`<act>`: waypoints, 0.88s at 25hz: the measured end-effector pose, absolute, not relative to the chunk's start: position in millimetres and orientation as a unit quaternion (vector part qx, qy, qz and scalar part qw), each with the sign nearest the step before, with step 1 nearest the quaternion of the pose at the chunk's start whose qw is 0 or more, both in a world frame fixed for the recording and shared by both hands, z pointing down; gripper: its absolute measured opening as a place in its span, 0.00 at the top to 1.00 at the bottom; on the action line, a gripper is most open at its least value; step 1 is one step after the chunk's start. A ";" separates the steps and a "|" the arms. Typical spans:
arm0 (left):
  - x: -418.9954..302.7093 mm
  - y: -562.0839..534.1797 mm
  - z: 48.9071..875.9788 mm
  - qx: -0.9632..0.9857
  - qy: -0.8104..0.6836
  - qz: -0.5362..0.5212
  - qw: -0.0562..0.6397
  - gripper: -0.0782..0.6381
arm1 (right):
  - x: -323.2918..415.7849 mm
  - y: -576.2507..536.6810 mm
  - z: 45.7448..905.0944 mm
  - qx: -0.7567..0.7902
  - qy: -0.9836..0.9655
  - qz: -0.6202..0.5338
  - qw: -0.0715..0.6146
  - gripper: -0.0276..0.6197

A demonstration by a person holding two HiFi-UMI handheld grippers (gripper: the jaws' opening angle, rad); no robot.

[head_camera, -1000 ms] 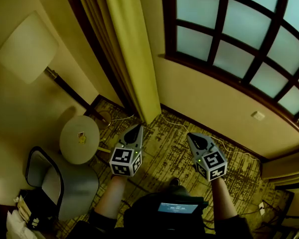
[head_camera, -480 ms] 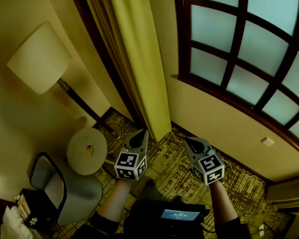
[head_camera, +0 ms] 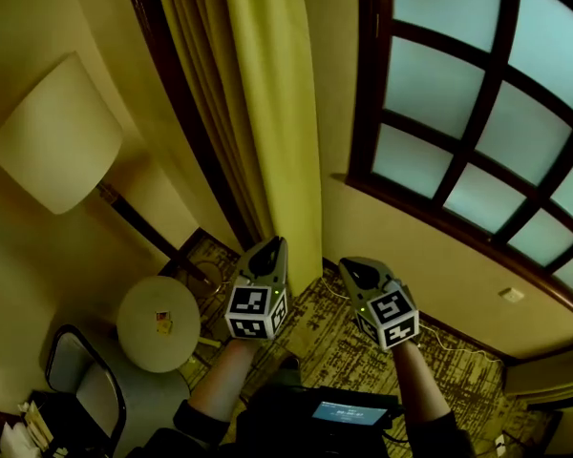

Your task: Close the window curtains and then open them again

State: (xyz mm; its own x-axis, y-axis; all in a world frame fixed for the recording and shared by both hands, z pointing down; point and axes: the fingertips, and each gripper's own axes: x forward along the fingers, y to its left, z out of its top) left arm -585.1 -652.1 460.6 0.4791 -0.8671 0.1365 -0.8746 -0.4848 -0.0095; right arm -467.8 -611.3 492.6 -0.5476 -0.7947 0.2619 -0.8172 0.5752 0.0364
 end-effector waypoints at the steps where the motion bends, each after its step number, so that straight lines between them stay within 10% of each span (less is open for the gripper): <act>1: -590.2 -665.0 455.3 0.860 -0.505 0.058 0.028 0.80 | -475.3 -622.6 486.2 0.459 -0.878 0.041 0.127 0.94; 11: -617.9 -772.7 363.8 0.875 -0.481 0.019 -0.054 0.43 | -532.3 -715.0 445.4 0.473 -0.872 0.013 0.123 0.94; 22: -594.1 -845.9 220.4 0.883 -0.439 -0.030 -0.160 0.39 | -567.8 -790.5 399.1 0.524 -0.845 -0.015 0.110 0.94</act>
State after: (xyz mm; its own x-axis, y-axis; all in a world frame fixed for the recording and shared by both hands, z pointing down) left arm -594.1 -845.9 220.4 0.6122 -0.7668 -0.1927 -0.7857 -0.5628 -0.2567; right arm -567.8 -790.5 399.1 -0.4274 -0.8877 0.1712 -0.8813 0.4513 0.1402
